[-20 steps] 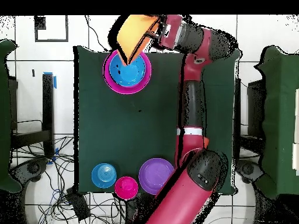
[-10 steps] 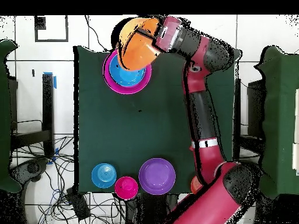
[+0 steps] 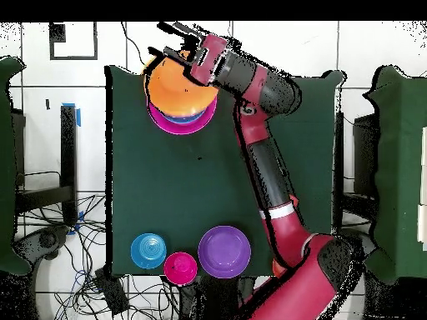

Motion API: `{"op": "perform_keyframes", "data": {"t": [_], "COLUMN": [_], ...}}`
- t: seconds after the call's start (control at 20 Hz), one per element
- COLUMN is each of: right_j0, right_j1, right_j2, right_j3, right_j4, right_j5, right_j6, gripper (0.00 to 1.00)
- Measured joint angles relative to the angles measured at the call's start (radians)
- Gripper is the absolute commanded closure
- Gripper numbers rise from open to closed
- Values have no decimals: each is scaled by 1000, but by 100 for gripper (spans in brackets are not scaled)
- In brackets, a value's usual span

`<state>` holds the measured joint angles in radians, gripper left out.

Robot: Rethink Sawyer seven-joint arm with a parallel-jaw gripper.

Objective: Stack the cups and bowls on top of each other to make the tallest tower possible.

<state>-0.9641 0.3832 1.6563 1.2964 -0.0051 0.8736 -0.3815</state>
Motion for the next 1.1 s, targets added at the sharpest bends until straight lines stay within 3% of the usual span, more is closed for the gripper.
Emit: {"op": "perform_keyframes", "data": {"t": [0.3,0.6,1.1], "right_j0": [0,0,-1], "right_j1": [120,226,180], "right_j2": [53,80,78], "right_j3": [106,165,164], "right_j4": [-88,-125,-139], "right_j5": [-69,-74,-27], "right_j6": [0,0,0], "gripper": [0,0,0]}}
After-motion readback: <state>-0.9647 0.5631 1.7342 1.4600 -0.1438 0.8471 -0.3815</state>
